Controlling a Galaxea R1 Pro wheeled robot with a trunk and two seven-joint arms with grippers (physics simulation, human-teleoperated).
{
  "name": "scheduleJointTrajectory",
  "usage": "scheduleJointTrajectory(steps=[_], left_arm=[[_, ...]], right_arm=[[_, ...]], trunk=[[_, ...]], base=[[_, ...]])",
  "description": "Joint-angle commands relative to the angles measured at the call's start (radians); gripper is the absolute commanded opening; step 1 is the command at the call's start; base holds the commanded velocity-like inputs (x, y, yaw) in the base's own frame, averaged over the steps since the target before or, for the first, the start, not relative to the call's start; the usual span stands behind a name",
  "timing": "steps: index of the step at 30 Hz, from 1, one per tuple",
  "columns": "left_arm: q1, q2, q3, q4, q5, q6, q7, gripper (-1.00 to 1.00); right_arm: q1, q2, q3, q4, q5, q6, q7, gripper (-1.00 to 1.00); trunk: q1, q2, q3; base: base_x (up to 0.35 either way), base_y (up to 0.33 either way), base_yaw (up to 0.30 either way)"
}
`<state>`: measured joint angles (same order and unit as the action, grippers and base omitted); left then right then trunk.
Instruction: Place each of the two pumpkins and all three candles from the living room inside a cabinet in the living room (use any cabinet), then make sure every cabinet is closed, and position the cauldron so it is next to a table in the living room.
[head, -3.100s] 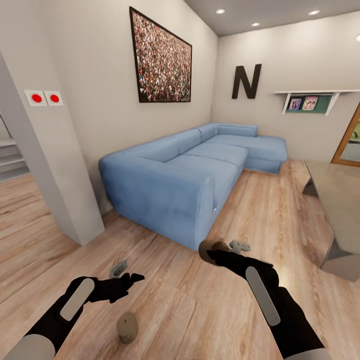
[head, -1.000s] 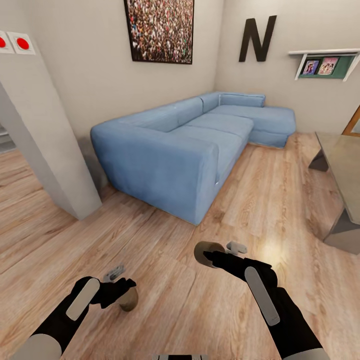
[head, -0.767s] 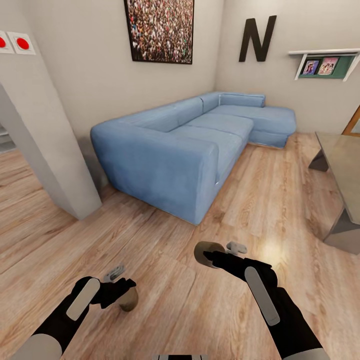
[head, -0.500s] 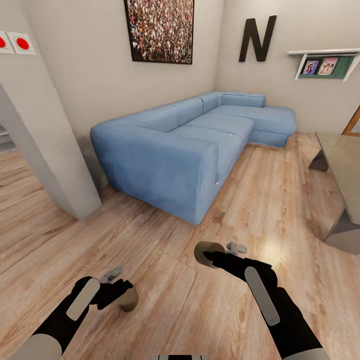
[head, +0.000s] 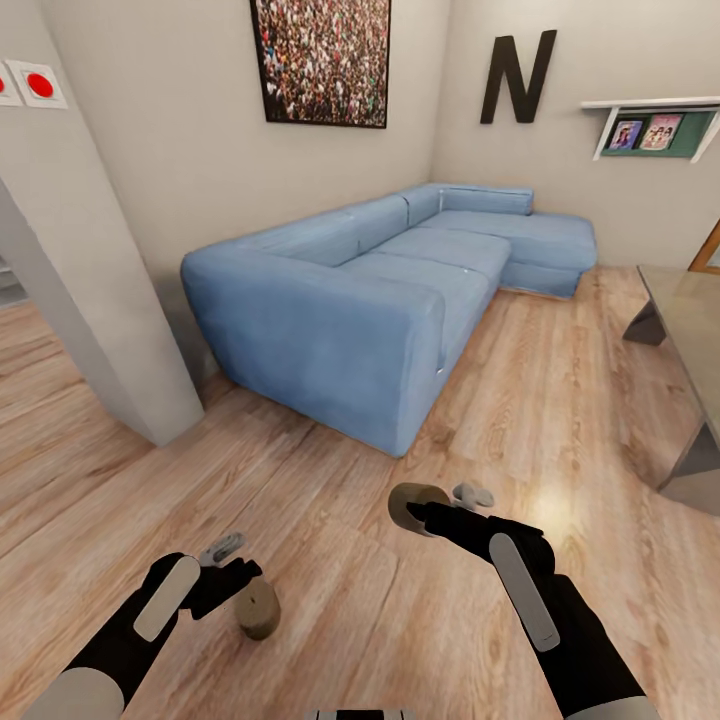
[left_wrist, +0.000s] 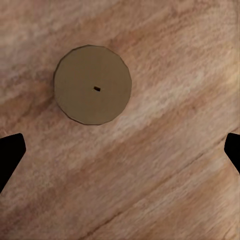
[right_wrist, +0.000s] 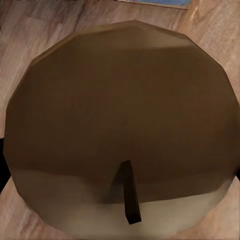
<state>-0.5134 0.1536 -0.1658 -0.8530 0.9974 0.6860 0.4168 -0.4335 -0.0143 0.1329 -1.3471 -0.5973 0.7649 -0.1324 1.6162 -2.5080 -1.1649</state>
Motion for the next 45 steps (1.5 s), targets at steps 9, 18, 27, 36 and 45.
scheduleJointTrajectory(steps=[9, 18, 27, 36, 45], left_arm=[[0.000, 0.001, -0.004, -0.001, 0.012, 0.000, 0.010, 1.00], [0.000, 0.001, -0.004, -0.001, 0.012, 0.000, 0.010, 1.00], [0.000, 0.000, -0.004, -0.001, 0.009, 0.000, 0.010, 1.00], [0.000, 0.000, -0.004, -0.001, 0.009, -0.001, 0.011, 1.00], [0.000, -0.036, -0.006, -0.001, -0.032, -0.022, 0.011, 1.00]], right_arm=[[-0.001, -0.002, 0.002, -0.001, -0.012, 0.002, -0.010, -1.00], [-0.001, -0.003, 0.002, -0.001, -0.011, 0.002, -0.010, -1.00], [-0.001, -0.004, 0.002, -0.001, -0.011, 0.002, -0.010, -1.00], [-0.001, -0.005, 0.003, -0.017, -0.011, 0.004, -0.010, -1.00], [-0.001, -0.010, 0.007, -0.131, -0.012, 0.126, 0.154, -1.00]], trunk=[[0.000, 0.000, -0.001], [0.000, 0.000, -0.001], [0.000, 0.000, -0.001], [0.001, -0.001, -0.012], [0.005, -0.003, -0.047]], base=[[0.146, 0.074, 0.000], [0.160, 0.138, 0.000], [0.029, 0.102, 0.000], [0.000, 0.009, 0.000], [0.000, 0.000, 0.000]])
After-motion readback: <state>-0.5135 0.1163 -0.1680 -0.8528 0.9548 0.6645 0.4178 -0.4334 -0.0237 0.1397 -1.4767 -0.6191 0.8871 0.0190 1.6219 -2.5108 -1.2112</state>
